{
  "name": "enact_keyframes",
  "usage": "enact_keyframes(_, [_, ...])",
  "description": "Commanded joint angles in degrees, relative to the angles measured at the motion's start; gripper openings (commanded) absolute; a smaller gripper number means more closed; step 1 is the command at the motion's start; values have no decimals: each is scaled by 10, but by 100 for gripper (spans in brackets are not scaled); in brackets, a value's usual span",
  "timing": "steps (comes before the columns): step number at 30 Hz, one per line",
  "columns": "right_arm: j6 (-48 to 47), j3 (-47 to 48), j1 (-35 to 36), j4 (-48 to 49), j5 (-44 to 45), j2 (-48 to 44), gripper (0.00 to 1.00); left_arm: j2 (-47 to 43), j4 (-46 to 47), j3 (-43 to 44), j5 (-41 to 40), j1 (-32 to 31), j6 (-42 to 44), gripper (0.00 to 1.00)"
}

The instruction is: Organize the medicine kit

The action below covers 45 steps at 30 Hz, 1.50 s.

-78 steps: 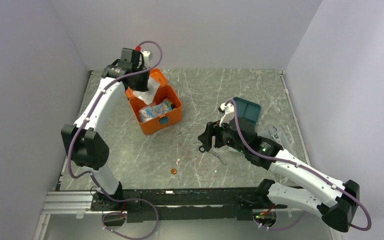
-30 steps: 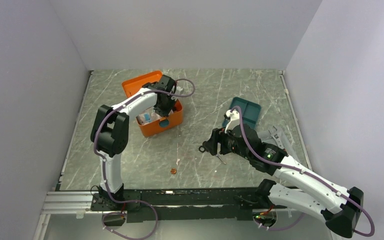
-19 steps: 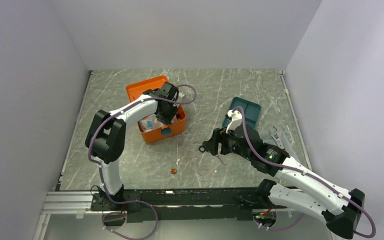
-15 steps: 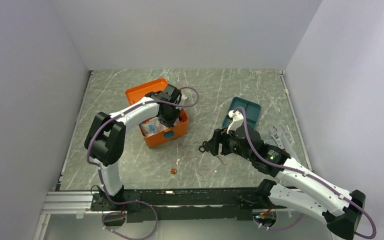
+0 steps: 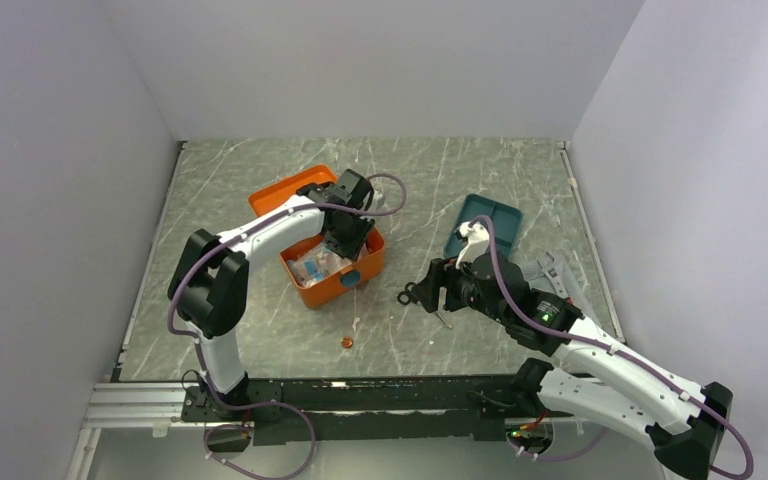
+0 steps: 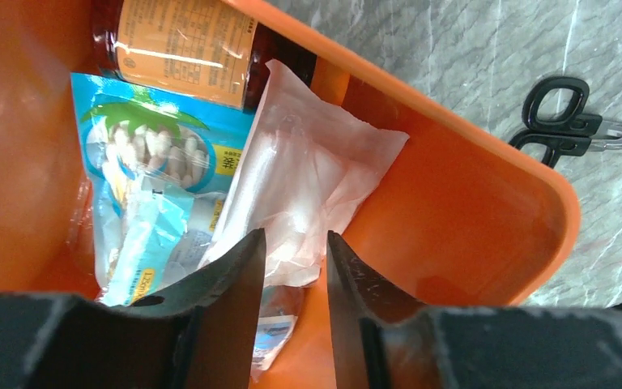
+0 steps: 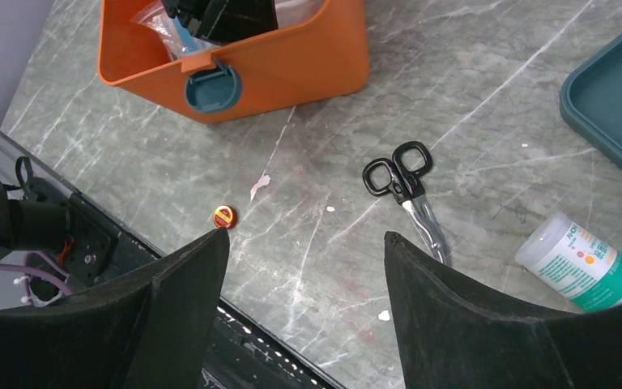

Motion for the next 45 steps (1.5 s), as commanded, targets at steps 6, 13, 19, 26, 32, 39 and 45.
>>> enact_keyframes(6, [0, 8, 3, -18, 37, 6, 76, -26, -24, 47, -48, -5, -8, 49])
enact_keyframes(13, [39, 25, 3, -73, 135, 21, 84, -89, -25, 80, -80, -5, -3, 61])
enact_keyframes(19, [122, 40, -2, -141, 230, 64, 93, -166, -8, 78, -86, -5, -2, 80])
enact_keyframes(26, [242, 45, -66, -196, 246, 107, 100, -272, 30, 30, -85, -5, 2, 99])
enact_keyframes(32, [343, 45, -110, -208, 236, 122, 100, -347, 33, -38, -59, -5, 6, 99])
enact_keyframes(39, [476, 46, -148, -221, 205, 151, 100, -433, 37, -129, -56, -5, 22, 99])
enact_keyframes(45, [570, 51, -170, -228, 171, 198, 99, -483, 64, -187, -36, -5, 33, 99])
